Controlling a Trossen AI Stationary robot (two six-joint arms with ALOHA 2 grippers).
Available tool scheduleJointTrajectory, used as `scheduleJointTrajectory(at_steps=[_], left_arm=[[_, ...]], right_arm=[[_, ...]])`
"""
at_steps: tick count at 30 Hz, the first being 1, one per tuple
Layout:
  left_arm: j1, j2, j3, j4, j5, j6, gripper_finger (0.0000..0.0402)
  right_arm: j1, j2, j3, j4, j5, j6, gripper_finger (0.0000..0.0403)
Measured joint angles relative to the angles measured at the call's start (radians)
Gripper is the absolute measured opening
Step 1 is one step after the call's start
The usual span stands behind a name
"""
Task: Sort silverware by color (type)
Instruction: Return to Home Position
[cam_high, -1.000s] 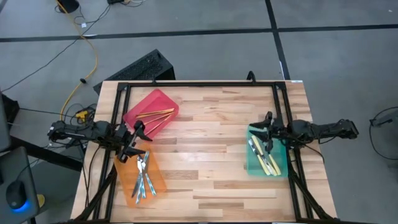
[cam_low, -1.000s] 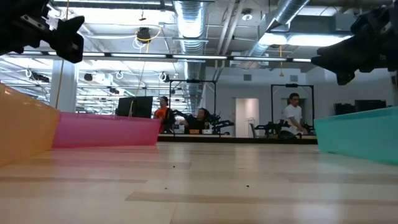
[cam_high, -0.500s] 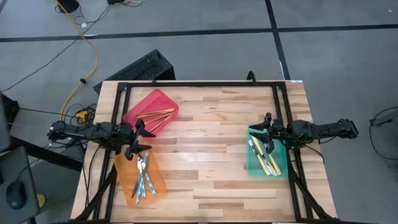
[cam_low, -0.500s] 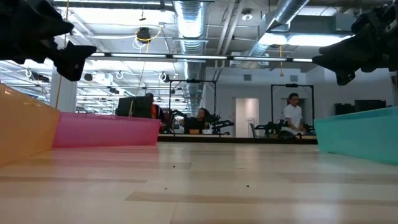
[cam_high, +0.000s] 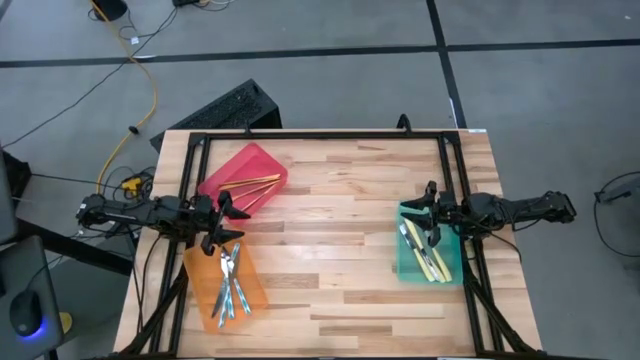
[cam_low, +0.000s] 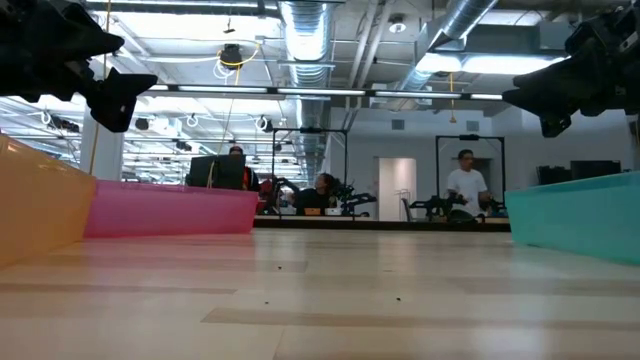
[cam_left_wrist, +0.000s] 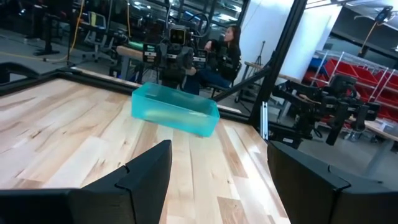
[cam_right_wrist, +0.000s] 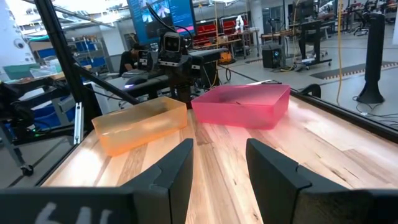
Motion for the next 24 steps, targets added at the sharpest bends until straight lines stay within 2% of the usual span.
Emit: scheduleJointTrajectory(at_steps=[24], left_arm=[[0.0, 0.0, -0.001, 0.0, -0.001, -0.008, 0.0247]], right_arm=[[0.0, 0.0, 0.0, 0.0, 0.0, -0.003, 0.0173]])
